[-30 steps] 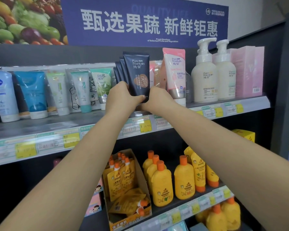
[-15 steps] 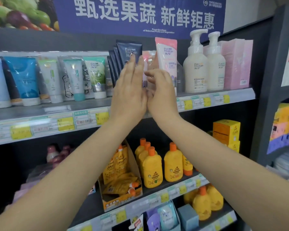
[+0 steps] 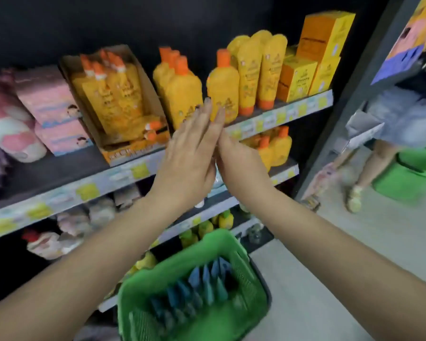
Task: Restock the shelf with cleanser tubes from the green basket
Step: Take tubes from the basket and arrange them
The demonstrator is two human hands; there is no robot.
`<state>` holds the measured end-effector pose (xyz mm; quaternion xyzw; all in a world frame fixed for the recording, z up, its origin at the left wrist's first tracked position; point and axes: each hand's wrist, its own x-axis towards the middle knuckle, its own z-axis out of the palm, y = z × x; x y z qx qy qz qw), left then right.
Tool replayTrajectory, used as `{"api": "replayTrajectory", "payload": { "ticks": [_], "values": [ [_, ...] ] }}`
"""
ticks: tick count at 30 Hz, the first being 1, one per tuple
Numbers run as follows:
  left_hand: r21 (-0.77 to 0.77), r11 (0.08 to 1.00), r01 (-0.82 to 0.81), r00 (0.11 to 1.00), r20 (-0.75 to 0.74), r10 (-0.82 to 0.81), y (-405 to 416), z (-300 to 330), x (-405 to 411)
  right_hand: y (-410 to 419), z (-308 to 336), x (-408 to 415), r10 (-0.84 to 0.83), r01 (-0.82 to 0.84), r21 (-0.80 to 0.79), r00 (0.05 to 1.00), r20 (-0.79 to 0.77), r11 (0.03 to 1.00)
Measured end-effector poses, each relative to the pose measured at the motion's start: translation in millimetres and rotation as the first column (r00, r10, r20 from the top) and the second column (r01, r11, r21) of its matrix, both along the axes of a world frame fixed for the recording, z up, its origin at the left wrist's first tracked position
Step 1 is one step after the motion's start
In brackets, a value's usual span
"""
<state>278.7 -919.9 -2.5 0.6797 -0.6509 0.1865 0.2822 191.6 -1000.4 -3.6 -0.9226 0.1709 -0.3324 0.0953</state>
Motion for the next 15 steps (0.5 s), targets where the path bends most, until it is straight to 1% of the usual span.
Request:
{"api": "replayTrajectory", "payload": {
  "ticks": [1,2,3,4,7,10,11,12,14,15],
  "values": [
    [0.046,0.999,-0.004,1.000,-0.018,0.005,0,-20,-3,0,-22,-5,-0.016,0.019,0.041,0.997,-0.073,0.999],
    [0.090,0.996,-0.004,1.000,-0.030,0.006,1,-39,-7,-1,-44,-13,-0.010,0.026,0.123,0.991,-0.133,0.992],
    [0.129,0.992,0.001,0.999,-0.037,0.003,1,-58,-10,0,-63,-20,-0.004,0.038,0.204,0.986,-0.166,0.978],
    [0.170,0.985,0.008,0.999,-0.047,0.000,1,-76,-13,2,-80,-28,-0.015,0.057,0.247,0.985,-0.170,0.967],
    [0.303,0.953,0.027,0.995,-0.102,0.004,2,-125,-23,9,-123,-43,-0.076,0.132,0.214,0.965,-0.252,0.968],
    [0.421,0.906,0.040,0.992,-0.126,0.015,1,-169,-29,6,-170,-56,-0.149,0.184,0.126,0.958,-0.243,0.975],
    [0.463,0.885,0.047,0.990,-0.139,0.020,1,-182,-30,4,-186,-62,-0.159,0.198,0.125,0.950,-0.268,0.972],
    [0.506,0.861,0.050,0.987,-0.156,0.034,0,-194,-32,1,-199,-68,-0.145,0.197,0.161,0.946,-0.291,0.967],
    [0.610,0.791,0.045,0.980,-0.182,0.085,0,-218,-34,-3,-221,-77,-0.133,0.217,0.218,0.929,-0.345,0.952],
    [0.651,0.758,0.038,0.977,-0.185,0.110,0,-230,-35,-4,-230,-82,-0.151,0.242,0.210,0.915,-0.375,0.947]
  ]
}}
